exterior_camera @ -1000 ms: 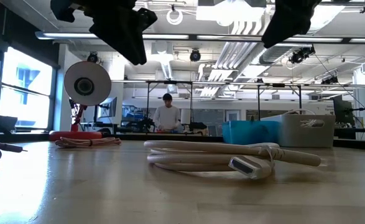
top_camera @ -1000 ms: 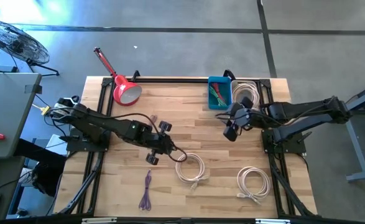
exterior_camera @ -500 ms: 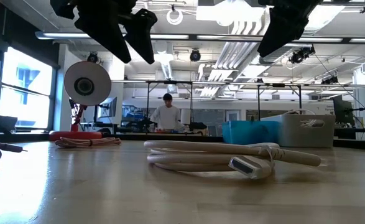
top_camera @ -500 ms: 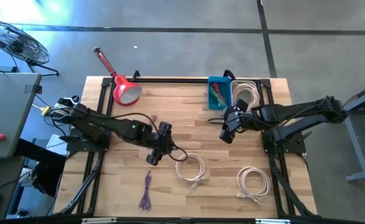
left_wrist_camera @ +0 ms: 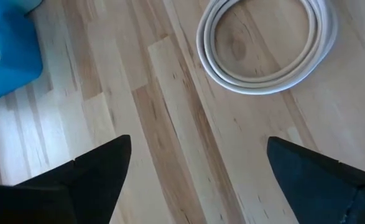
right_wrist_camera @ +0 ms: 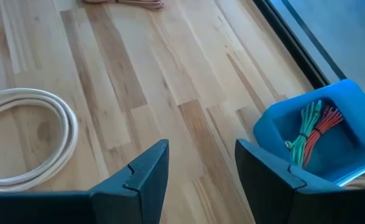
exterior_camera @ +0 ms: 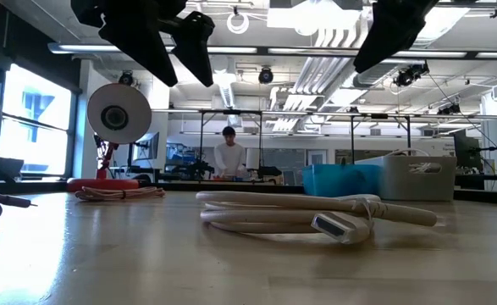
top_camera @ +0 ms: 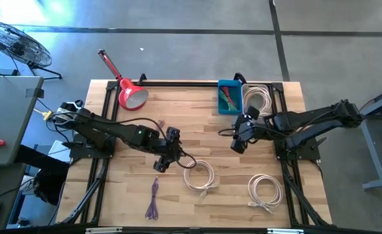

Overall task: Pick & Place USB Port
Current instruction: Put the pink charger cable into the blue bin

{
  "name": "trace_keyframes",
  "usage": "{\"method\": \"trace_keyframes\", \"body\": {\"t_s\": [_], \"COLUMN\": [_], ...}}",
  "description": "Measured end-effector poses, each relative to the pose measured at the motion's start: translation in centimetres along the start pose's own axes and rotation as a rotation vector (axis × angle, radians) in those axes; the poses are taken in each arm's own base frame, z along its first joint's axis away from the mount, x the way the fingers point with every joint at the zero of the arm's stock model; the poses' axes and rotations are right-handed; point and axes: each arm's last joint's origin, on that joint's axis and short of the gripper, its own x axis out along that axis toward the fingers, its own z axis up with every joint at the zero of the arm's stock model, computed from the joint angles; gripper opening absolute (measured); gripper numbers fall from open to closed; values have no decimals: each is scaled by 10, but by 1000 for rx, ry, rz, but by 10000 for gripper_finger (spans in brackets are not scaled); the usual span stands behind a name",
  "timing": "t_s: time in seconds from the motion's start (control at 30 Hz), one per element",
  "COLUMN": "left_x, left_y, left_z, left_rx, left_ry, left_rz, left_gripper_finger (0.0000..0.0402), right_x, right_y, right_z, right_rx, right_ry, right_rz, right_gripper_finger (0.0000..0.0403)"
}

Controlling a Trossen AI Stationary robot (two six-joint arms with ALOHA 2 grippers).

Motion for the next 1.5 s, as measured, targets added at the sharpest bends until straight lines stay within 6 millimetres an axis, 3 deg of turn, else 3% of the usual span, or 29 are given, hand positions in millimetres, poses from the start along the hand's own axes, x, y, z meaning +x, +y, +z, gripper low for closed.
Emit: {"method": "trace_keyframes", "body": {"t_s": [0.17, 0.43, 0.97, 1.3, 1.5], "left_x": [0, -1, -1, -1, -3], "left_y": [1, 6, 5, 2, 4], "left_z": [3, -1, 5, -8, -18], "left_rx": [-33, -81, -87, -67, -42], "left_ry": [-29, 32, -38, 101, 209], "left_rz": [23, 204, 133, 128, 221], "left_gripper_finger": [370, 370, 370, 370, 370], "right_x": [-1, -1, -1, -1, -1], "right_y": [2, 2, 2, 2, 2], "right_z": [-1, -1, -1, -1, -1], "right_rx": [-8, -14, -15, -6, -6], "right_ry": [-10, -6, -4, -3, 0], "right_rz": [-10, -2, 3, 3, 10], "right_gripper_finger": [177, 177, 177, 177, 177]}}
